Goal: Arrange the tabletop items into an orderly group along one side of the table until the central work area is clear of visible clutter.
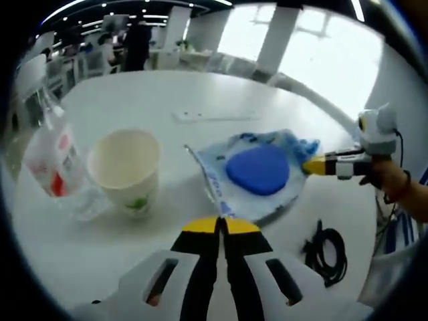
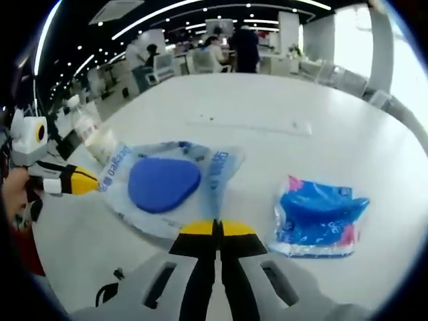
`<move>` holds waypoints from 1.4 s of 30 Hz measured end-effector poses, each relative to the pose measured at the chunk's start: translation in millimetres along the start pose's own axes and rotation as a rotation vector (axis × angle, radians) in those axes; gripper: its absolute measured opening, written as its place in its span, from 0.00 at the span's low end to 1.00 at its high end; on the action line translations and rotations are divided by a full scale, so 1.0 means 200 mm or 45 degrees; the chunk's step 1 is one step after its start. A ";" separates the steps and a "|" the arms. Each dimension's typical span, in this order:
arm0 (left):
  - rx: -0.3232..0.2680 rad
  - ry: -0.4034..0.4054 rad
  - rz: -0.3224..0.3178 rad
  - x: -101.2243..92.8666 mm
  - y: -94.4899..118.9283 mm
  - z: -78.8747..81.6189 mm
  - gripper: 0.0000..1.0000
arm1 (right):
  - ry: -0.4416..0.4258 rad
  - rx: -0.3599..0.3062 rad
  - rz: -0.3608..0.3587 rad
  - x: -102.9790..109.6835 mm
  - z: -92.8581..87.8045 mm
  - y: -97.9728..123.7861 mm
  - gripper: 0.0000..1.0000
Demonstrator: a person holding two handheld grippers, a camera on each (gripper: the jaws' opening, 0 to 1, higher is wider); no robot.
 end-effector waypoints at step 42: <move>-0.095 0.068 0.171 0.11 -0.13 -0.03 0.00 | 0.013 0.017 -0.005 -0.02 -0.01 -0.18 0.03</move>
Point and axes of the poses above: the point that each gripper's makers call its tool centre point, and the gripper's own axes: y roughly backward along the fingers, x roughly to its left, z roughly out of its top, the point moved 2 cm from there along y, roughly backward along the fingers, and after that the axes turned 1 degree about y, right-handed, at the moved point
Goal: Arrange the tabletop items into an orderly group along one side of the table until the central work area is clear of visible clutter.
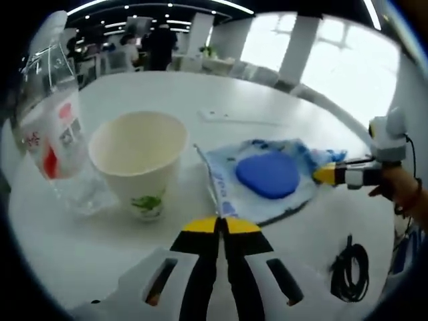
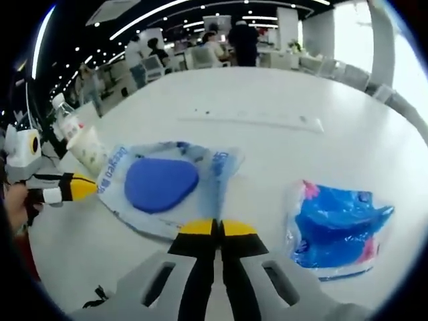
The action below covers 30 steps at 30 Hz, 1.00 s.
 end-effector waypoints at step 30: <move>-0.149 0.017 -0.036 -0.16 0.23 0.08 0.40 | -0.068 -0.192 0.152 0.12 0.15 0.21 0.55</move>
Point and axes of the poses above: the point that each gripper's makers call its tool centre point, and the gripper's own axes: y roughly backward along the fingers, x roughly to its left, z roughly out of its top, the point moved 2 cm from there along y, roughly backward along the fingers, and after that the axes turned 1 degree about y, right-handed, at the moved point
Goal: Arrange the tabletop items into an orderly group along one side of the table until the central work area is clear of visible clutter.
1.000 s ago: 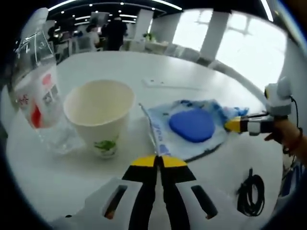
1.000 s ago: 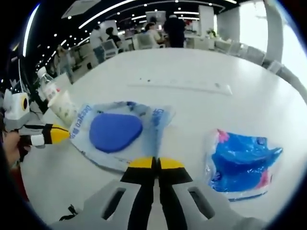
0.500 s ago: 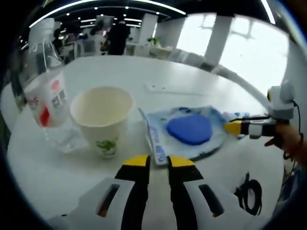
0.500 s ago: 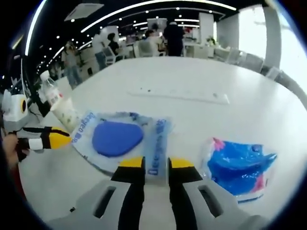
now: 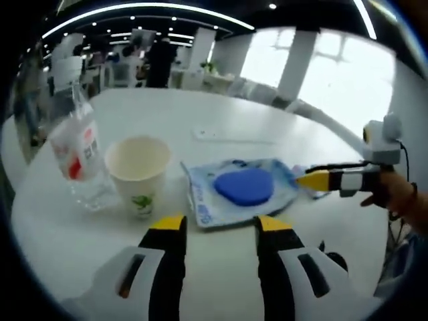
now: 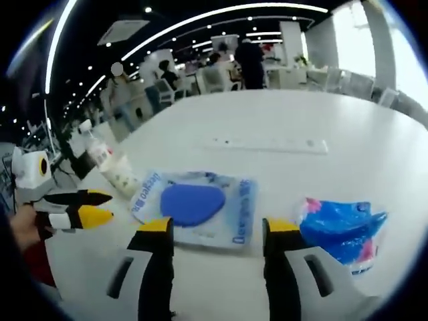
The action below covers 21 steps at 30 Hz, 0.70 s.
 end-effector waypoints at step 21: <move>-0.032 -0.144 -0.099 -0.26 0.14 0.03 0.84 | 0.052 -0.078 -0.016 -0.08 0.05 0.23 0.89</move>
Point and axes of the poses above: the point that each gripper's makers call its tool centre point, and the gripper's own axes: y roughly backward along the fingers, x roughly to its left, z roughly out of its top, the point moved 2 cm from there along y, roughly backward along the fingers, and after that the axes turned 1 degree about y, right-handed, at the moved point
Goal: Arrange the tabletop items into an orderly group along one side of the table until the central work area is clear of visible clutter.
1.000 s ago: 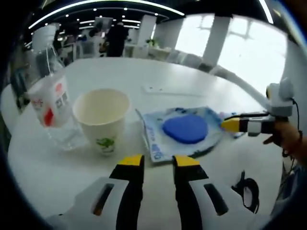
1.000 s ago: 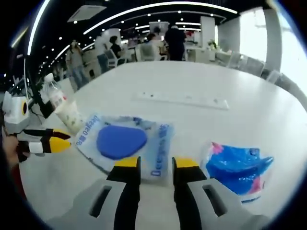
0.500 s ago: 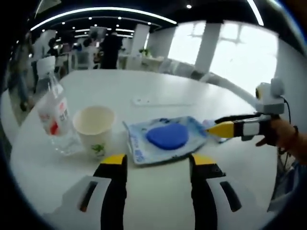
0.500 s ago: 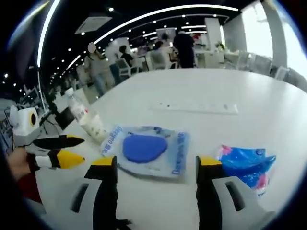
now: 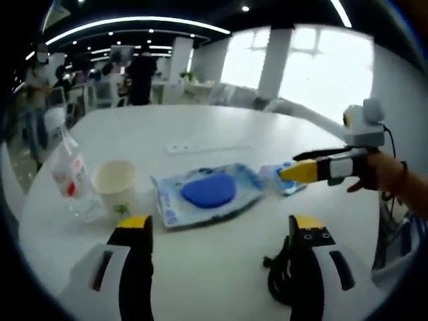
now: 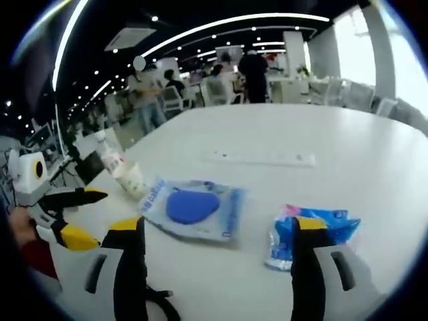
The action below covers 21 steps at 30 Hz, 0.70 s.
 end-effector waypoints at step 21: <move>-0.022 -0.091 -0.062 -0.20 0.00 0.06 0.99 | -0.012 0.010 -0.033 -0.23 -0.07 0.15 0.95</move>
Point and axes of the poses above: the point that each gripper's makers call its tool centre point, and the gripper's own axes: y roughly backward along the fingers, x roughly to its left, z roughly out of its top, the point moved 2 cm from there along y, roughly backward along the fingers, and after that the axes turned 1 degree about y, right-handed, at the moved point
